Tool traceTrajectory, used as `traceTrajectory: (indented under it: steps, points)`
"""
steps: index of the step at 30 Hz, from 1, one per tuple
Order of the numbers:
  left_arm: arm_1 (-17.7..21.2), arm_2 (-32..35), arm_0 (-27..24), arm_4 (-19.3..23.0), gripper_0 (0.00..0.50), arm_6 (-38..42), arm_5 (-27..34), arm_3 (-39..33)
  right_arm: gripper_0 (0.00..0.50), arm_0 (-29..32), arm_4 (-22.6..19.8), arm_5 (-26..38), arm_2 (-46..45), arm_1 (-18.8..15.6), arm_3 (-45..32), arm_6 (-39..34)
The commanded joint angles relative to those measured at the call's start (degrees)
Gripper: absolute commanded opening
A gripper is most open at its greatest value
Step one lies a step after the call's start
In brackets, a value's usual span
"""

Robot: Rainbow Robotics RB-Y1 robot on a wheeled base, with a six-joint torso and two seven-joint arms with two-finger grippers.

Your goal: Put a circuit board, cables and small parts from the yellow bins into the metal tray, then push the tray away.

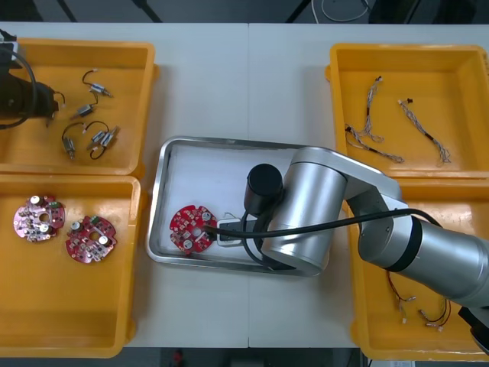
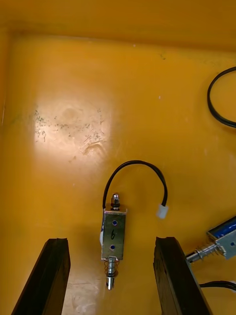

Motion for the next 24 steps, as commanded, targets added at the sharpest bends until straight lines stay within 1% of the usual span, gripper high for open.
traceTrajectory:
  steps: [1,5,7,10,15,17,19,20,21,24]
  points:
    - [-0.7,-1.1,-2.8,-0.8,0.500,-3.5,-1.4,0.7,0.500,0.5,1.2,3.8,-4.1,2.6,-2.8,-2.0]
    - [-0.9,-2.7,-2.8,-0.4,0.500,-3.5,-4.1,2.1,0.500,0.5,6.3,9.0,-7.5,3.5,-6.7,-2.5]
    - [-1.3,-3.7,-2.8,-0.3,0.500,-3.5,-6.0,3.2,0.500,0.5,7.4,11.6,-9.6,3.6,-8.5,-2.7]
    - [-1.6,-4.2,-2.8,-0.4,0.500,-3.7,-7.6,4.4,0.500,0.5,7.4,13.5,-12.7,3.6,-10.6,-3.0]
    - [-2.0,-4.5,-2.8,-0.2,0.500,-3.8,-7.7,5.0,0.500,0.5,7.5,13.5,-17.5,3.6,-14.1,-3.7]
    - [-2.3,-4.5,-2.8,-0.2,0.500,-3.7,-7.8,5.2,0.500,0.6,7.4,13.5,-20.8,3.6,-15.9,-4.2]
    - [-2.3,-4.5,-2.8,0.0,0.277,-3.6,-7.8,5.4,0.500,1.0,7.4,13.5,-23.0,3.4,-17.1,-4.5]
    - [-2.3,-4.5,-2.8,0.0,0.014,-3.5,-7.8,5.6,0.500,1.2,7.1,13.5,-24.7,3.0,-17.9,-4.8]
    - [-2.3,-4.4,-2.8,0.1,0.000,-3.5,-7.8,5.6,0.500,1.2,7.0,13.5,-25.3,2.8,-18.1,-4.9]
    - [-2.2,-4.5,-2.8,0.4,0.000,-3.3,-7.4,5.8,0.500,1.8,6.8,13.5,-28.1,2.0,-18.8,-5.7]
